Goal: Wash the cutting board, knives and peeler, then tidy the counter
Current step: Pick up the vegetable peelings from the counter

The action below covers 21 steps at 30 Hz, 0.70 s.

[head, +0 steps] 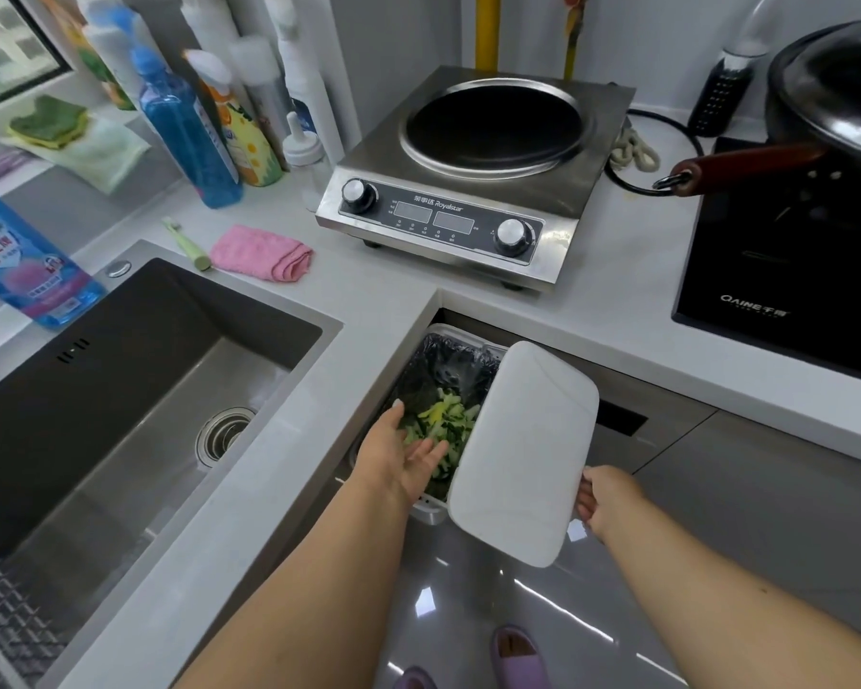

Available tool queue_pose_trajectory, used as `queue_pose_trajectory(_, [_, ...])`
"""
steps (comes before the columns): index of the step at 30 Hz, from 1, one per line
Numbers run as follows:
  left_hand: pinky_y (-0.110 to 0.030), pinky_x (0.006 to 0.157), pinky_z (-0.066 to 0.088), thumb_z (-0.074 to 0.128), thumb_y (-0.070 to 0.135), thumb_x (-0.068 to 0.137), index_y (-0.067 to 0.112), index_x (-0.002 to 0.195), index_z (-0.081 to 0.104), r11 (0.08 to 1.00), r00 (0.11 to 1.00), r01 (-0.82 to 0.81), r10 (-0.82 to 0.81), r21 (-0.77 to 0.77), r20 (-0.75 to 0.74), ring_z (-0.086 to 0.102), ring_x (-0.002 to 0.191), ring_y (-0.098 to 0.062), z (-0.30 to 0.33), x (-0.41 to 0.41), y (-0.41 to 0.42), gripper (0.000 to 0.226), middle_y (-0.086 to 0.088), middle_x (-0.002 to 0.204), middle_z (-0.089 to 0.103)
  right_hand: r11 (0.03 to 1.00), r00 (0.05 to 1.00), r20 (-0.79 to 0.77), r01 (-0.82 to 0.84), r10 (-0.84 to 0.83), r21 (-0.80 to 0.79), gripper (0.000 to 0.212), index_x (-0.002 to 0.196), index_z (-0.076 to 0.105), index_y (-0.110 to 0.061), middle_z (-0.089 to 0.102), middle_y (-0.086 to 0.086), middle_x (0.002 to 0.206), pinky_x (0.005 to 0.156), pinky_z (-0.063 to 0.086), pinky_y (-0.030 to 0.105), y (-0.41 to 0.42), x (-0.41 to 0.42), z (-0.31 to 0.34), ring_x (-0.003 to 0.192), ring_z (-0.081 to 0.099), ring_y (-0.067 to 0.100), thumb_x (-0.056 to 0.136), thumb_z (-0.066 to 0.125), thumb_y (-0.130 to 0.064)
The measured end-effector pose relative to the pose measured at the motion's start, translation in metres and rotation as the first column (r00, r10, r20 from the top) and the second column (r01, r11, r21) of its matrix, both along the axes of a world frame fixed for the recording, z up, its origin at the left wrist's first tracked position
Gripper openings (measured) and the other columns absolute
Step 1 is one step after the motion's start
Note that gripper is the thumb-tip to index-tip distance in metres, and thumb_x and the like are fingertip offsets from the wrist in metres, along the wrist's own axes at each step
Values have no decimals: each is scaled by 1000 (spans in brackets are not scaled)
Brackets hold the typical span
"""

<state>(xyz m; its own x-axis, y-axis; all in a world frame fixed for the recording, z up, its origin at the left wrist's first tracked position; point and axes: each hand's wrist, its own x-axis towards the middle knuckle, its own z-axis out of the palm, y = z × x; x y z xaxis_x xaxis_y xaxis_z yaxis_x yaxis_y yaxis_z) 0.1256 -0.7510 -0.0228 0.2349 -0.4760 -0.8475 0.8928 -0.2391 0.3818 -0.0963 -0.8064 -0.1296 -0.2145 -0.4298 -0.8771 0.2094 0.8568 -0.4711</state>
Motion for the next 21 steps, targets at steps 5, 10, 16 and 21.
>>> queue_pose_trajectory(5, [-47,115,26,55,35,95,7,150,28,995,994,87,-89,39,66,31,141,-33,6,-2,2,68,-21,150,32,1000,1000,11,-18,19,-15,25,73,54,-11,61,2,58,55,38,25,0,4,7,60,51,14,96,44,-6])
queue_pose_trajectory(10, [-35,94,45,55,21,94,11,134,52,982,878,172,-190,81,439,58,96,-15,18,-2,5,41,3,103,60,996,996,59,-64,67,-65,23,74,57,-11,59,-6,39,60,40,24,1,23,16,56,56,13,96,49,-10])
queue_pose_trajectory(16, [-37,93,54,48,7,94,7,115,61,994,909,110,-89,-29,407,66,100,-21,34,2,13,26,-10,107,67,984,982,104,-150,160,-95,26,70,57,-11,57,-1,55,55,34,22,0,54,29,55,40,11,96,53,-12])
queue_pose_trajectory(21, [-37,85,58,44,8,96,4,119,62,993,905,119,-108,-2,412,69,95,-24,35,13,19,29,-13,105,70,971,975,75,-199,210,-129,25,67,58,-11,53,-8,37,41,37,16,-3,79,36,37,44,5,92,62,-14])
